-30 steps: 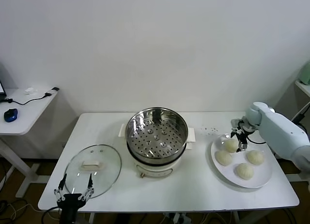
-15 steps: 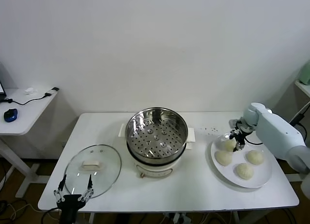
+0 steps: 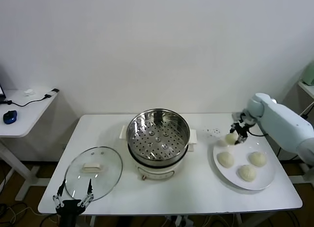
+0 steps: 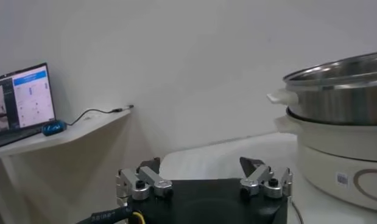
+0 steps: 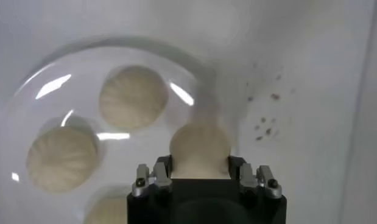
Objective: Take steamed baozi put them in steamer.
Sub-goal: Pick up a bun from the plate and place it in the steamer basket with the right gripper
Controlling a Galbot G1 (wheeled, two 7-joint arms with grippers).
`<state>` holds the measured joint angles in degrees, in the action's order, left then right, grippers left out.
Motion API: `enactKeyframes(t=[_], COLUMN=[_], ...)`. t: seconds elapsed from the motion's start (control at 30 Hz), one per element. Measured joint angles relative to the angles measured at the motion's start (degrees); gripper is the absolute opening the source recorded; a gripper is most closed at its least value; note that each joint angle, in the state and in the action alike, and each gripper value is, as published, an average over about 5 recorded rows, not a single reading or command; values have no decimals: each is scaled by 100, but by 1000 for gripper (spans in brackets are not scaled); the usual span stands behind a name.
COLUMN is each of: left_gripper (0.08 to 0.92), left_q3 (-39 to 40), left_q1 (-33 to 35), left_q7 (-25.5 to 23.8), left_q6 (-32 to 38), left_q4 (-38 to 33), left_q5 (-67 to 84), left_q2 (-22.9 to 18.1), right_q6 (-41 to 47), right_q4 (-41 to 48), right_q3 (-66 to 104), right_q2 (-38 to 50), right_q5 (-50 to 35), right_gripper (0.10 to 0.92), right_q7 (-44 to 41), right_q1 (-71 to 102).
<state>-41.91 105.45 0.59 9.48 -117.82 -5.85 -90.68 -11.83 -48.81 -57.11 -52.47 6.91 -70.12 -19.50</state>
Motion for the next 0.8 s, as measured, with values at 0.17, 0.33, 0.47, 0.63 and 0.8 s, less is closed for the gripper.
enactKeyframes(t=[0.17, 0.33, 0.47, 0.63, 0.8], left_gripper=[823, 823, 823, 823, 823], left_q3=[12, 46, 54, 31, 22], left_q1=[61, 123, 132, 108, 82], left_q7=[-24, -29, -36, -36, -34], left_q6=[-38, -41, -41, -86, -137], left_q4=[-53, -87, -99, -111, -116], left_q5=[-14, -37, -54, -76, -97], left_q2=[3, 4, -15, -35, -29], right_q6=[-616, -1229, -1670, -2136, -2491], right_q4=[-538, -1002, -1196, -1234, -1102], right_q3=[-587, -809, -797, -653, -495], right_q2=[-310, -810, -1259, -1793, -2235], right_q5=[-88, 129, 514, 1143, 1776], right_gripper=[603, 602, 602, 602, 602], right_q7=[-42, 9, 118, 278, 427], right_q1=[-836, -1289, -1385, -1249, -959])
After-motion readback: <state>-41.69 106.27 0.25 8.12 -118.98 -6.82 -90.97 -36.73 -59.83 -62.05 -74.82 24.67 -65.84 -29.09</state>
